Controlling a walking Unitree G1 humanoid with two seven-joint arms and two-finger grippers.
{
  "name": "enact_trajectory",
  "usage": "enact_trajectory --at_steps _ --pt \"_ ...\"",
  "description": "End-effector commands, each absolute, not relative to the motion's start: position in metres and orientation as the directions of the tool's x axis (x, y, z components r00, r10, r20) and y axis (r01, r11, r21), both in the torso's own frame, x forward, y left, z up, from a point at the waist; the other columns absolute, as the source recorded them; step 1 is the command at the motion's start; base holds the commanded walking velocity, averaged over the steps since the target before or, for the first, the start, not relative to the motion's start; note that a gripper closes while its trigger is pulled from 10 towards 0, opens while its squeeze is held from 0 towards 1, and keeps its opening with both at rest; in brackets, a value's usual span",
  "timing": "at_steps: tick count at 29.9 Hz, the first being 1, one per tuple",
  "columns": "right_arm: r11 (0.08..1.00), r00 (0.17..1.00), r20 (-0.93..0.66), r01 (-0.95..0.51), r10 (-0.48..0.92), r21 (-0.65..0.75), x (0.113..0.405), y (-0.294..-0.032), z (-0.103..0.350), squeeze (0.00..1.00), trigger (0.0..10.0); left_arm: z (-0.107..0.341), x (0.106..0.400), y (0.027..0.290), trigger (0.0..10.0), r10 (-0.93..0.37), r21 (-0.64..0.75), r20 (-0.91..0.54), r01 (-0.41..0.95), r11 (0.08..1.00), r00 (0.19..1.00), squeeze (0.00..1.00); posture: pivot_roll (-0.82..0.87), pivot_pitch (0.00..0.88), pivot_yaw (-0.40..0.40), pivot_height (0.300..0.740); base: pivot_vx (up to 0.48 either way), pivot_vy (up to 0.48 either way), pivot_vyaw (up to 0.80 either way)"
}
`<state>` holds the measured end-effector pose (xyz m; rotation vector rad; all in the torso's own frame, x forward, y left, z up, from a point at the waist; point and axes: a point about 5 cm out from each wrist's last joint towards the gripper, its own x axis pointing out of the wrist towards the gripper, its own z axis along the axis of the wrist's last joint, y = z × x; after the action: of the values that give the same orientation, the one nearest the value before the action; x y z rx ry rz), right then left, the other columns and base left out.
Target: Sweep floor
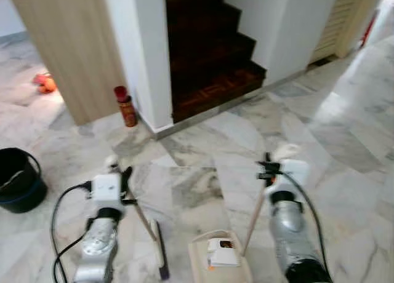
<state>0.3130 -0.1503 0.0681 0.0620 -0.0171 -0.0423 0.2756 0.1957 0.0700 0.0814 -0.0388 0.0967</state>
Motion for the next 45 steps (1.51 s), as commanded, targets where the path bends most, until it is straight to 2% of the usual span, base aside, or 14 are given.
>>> enact_trajectory --at_steps 1,28,41,45 --pt "0.991 0.996 0.054 0.067 -0.074 0.112 0.3140 -0.1550 0.0751 0.00 10.0 0.0752 0.2775 0.1941 10.0 0.084 0.111 0.064 -0.091 0.990 0.994 0.00 0.11 0.006 0.021 0.740 0.000 0.349 0.00" --pt "0.993 0.997 0.050 0.049 -0.055 0.107 0.3148 -0.1513 0.0749 0.00 10.0 0.0764 0.2776 0.1952 10.0 0.082 0.117 0.065 -0.090 0.989 0.994 0.00 0.12 0.006 0.024 0.740 0.000 0.349 0.00" --pt "0.993 0.997 0.051 0.044 -0.050 0.107 0.3147 -0.1500 0.0749 0.00 10.0 0.0767 0.2775 0.1953 10.0 0.081 0.119 0.065 -0.088 0.989 0.995 0.00 0.12 0.007 0.026 0.740 0.000 0.352 0.50" --pt "0.993 0.998 0.051 0.043 -0.049 0.106 0.3146 -0.1497 0.0748 0.00 10.0 0.0767 0.2774 0.1953 10.0 0.081 0.120 0.065 -0.089 0.989 0.995 0.00 0.12 0.008 0.025 0.740 0.000 0.350 0.00"
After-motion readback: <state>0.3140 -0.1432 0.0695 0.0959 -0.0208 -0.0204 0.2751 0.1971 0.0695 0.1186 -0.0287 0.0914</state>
